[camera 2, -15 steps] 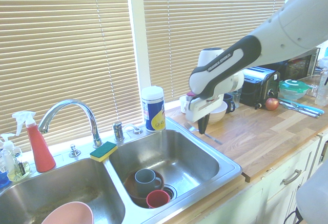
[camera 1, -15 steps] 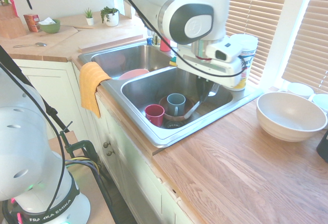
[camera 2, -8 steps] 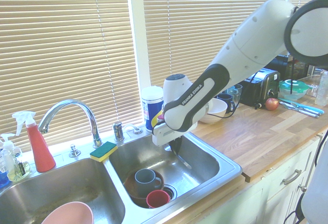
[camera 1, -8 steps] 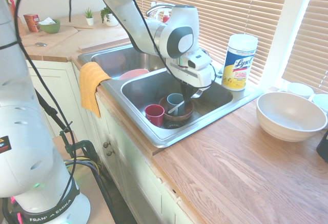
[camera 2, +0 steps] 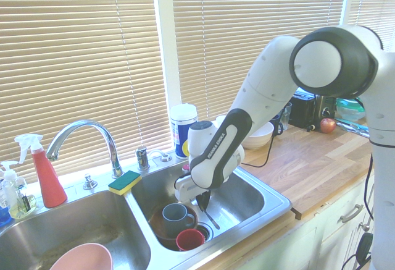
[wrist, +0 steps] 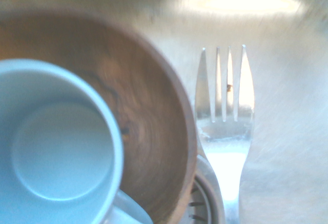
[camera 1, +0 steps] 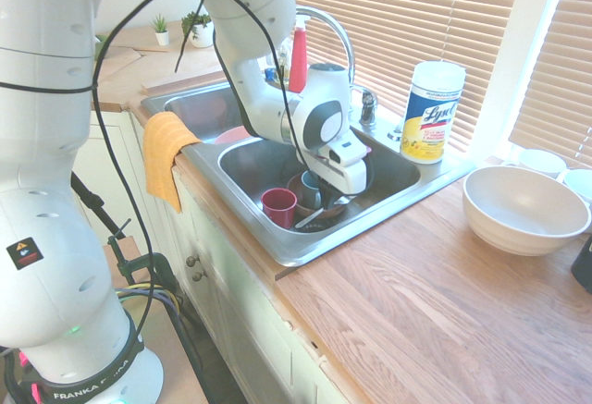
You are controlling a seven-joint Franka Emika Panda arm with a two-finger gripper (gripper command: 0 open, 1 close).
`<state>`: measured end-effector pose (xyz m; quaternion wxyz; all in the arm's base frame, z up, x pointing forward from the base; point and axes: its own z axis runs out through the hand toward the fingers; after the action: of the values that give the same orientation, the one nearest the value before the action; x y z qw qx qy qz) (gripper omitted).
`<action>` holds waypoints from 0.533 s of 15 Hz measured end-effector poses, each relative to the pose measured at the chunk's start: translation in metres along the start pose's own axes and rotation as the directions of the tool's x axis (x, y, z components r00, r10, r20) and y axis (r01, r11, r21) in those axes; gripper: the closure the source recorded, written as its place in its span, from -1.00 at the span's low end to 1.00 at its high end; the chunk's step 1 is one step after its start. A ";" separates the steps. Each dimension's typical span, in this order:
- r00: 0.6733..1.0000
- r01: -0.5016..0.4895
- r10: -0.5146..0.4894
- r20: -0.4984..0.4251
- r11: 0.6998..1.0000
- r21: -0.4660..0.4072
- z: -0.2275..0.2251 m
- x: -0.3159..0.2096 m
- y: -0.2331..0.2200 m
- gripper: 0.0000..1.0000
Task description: Put the fork into the sink
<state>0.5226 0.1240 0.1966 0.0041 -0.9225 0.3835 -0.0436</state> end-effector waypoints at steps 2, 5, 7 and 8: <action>1.000 0.006 -0.006 0.008 1.000 -0.004 0.017 0.001 -0.006 1.00; 1.000 0.012 -0.011 0.029 1.000 -0.019 0.041 0.007 -0.009 -1.00; 0.999 0.019 -0.017 0.048 0.999 -0.027 0.052 0.008 -0.008 -1.00; 0.998 0.019 -0.017 0.056 0.999 -0.027 0.055 0.008 -0.007 -1.00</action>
<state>0.5374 0.1218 0.1429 0.0014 -0.9268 0.3754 -0.0128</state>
